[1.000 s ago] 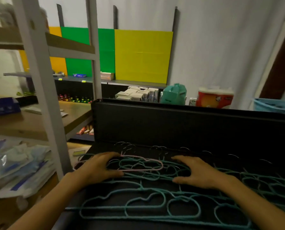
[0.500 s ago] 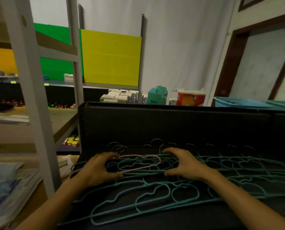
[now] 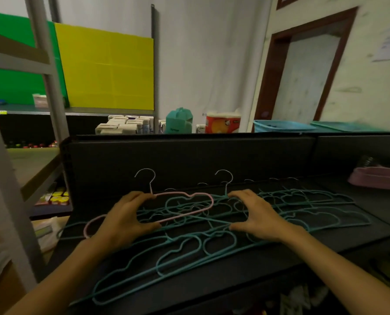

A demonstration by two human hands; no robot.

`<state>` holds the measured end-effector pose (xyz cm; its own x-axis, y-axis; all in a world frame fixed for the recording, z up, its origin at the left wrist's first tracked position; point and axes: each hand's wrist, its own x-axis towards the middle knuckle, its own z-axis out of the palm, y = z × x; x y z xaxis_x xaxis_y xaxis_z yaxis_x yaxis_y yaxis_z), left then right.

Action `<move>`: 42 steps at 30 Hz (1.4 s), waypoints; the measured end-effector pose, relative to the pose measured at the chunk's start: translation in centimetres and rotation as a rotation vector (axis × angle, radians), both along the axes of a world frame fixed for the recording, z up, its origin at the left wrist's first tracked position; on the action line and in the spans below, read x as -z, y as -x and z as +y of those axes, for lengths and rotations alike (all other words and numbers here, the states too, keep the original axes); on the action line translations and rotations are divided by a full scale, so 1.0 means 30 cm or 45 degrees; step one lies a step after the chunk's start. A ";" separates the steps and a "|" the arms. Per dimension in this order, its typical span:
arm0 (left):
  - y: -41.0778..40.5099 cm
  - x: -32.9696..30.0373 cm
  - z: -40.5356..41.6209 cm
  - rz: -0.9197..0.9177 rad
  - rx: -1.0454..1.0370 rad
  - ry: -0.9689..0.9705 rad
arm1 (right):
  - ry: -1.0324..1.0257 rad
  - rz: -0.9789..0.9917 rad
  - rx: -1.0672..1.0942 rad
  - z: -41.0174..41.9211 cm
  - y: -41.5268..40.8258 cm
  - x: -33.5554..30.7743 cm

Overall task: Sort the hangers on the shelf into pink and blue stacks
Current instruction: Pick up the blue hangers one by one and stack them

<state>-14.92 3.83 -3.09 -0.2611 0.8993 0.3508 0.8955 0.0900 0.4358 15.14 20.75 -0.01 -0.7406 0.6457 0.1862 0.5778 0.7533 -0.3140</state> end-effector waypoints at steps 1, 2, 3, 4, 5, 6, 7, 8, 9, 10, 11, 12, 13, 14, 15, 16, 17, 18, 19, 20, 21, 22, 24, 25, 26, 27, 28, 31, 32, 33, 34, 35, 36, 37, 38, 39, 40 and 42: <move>-0.026 -0.006 0.013 0.010 0.006 0.010 | -0.006 -0.003 0.019 0.009 -0.031 0.001; -0.053 -0.014 0.029 0.023 0.013 0.020 | -0.017 -0.004 0.037 0.020 -0.062 0.002; -0.080 -0.023 0.048 0.043 0.020 0.030 | -0.035 -0.003 0.053 0.032 -0.095 0.002; -0.109 -0.034 0.067 0.064 0.025 0.036 | -0.047 -0.003 0.069 0.046 -0.130 0.002; -0.141 -0.045 0.087 0.076 0.027 0.036 | -0.056 -0.002 0.084 0.060 -0.168 0.000; -0.176 -0.056 0.109 0.084 0.029 0.031 | -0.059 -0.002 0.101 0.076 -0.210 -0.002; -0.216 -0.067 0.133 0.094 0.032 0.025 | -0.061 0.001 0.116 0.091 -0.256 -0.005; -0.261 -0.077 0.160 0.106 0.035 0.023 | -0.057 0.005 0.133 0.108 -0.307 -0.007; -0.311 -0.086 0.189 0.121 0.039 0.019 | -0.056 0.007 0.148 0.125 -0.362 -0.010; -0.364 -0.092 0.220 0.133 0.044 0.013 | -0.059 0.003 0.165 0.142 -0.421 -0.015; -0.420 -0.097 0.250 0.140 0.054 0.001 | -0.067 -0.003 0.181 0.161 -0.485 -0.019; -0.478 -0.099 0.280 0.145 0.072 -0.019 | -0.072 -0.007 0.200 0.181 -0.551 -0.022; -0.535 -0.100 0.312 0.149 0.100 -0.040 | -0.075 -0.005 0.218 0.200 -0.621 -0.025; -0.596 -0.101 0.344 0.147 0.131 -0.054 | -0.074 -0.004 0.240 0.221 -0.694 -0.027; -0.658 -0.101 0.378 0.145 0.164 -0.066 | -0.078 -0.005 0.267 0.240 -0.770 -0.030; -0.720 -0.102 0.413 0.148 0.195 -0.078 | -0.083 -0.010 0.300 0.260 -0.846 -0.031; -0.784 -0.104 0.450 0.154 0.221 -0.090 | -0.092 -0.014 0.336 0.278 -0.924 -0.031; -0.847 -0.106 0.488 0.161 0.241 -0.104 | -0.102 -0.016 0.371 0.296 -1.001 -0.031; -0.909 -0.107 0.526 0.168 0.259 -0.117 | -0.108 -0.016 0.407 0.313 -1.076 -0.030; -0.970 -0.107 0.563 0.172 0.277 -0.124 | -0.110 -0.010 0.444 0.330 -1.150 -0.028; -1.030 -0.106 0.598 0.170 0.295 -0.125 | -0.111 -0.006 0.480 0.345 -1.222 -0.026; -1.087 -0.101 0.631 0.165 0.313 -0.124 | -0.114 -0.005 0.511 0.361 -1.290 -0.023; -1.192 -0.090 0.696 0.144 0.364 -0.118 | -0.125 -0.001 0.573 0.392 -1.416 -0.019; -1.239 -0.086 0.726 0.140 0.398 -0.114 | -0.126 0.011 0.604 0.405 -1.471 -0.016; -1.281 -0.084 0.756 0.142 0.432 -0.102 | -0.125 0.024 0.631 0.419 -1.522 -0.010; -1.320 -0.083 0.787 0.152 0.459 -0.087 | -0.126 0.034 0.652 0.432 -1.569 -0.001; -1.357 -0.086 0.820 0.166 0.479 -0.079 | -0.125 0.044 0.671 0.447 -1.613 0.009; -1.455 -0.093 0.921 0.189 0.519 -0.077 | -0.126 0.091 0.731 0.503 -1.723 0.044; -1.488 -0.094 0.955 0.194 0.538 -0.085 | -0.128 0.104 0.752 0.524 -1.754 0.057; -1.520 -0.096 0.988 0.199 0.554 -0.085 | -0.130 0.115 0.771 0.548 -1.783 0.074; -1.551 -0.097 1.024 0.199 0.564 -0.073 | -0.122 0.124 0.787 0.572 -1.811 0.089; -1.579 -0.099 1.063 0.199 0.566 -0.050 | -0.116 0.130 0.800 0.599 -1.839 0.104; -1.604 -0.099 1.106 0.193 0.566 -0.027 | -0.114 0.134 0.814 0.629 -1.866 0.116; -1.628 -0.098 1.155 0.191 0.570 -0.010 | -0.114 0.138 0.833 0.663 -1.896 0.124; -1.654 -0.098 1.206 0.200 0.578 -0.008 | -0.114 0.143 0.857 0.699 -1.927 0.128; -1.679 -0.097 1.259 0.208 0.585 0.000 | -0.119 0.148 0.881 0.740 -1.959 0.128; -1.705 -0.097 1.311 0.212 0.590 0.006 | -0.124 0.147 0.908 0.784 -1.989 0.124; -1.755 -0.091 1.419 0.218 0.590 -0.003 | -0.150 0.131 0.963 0.875 -2.046 0.107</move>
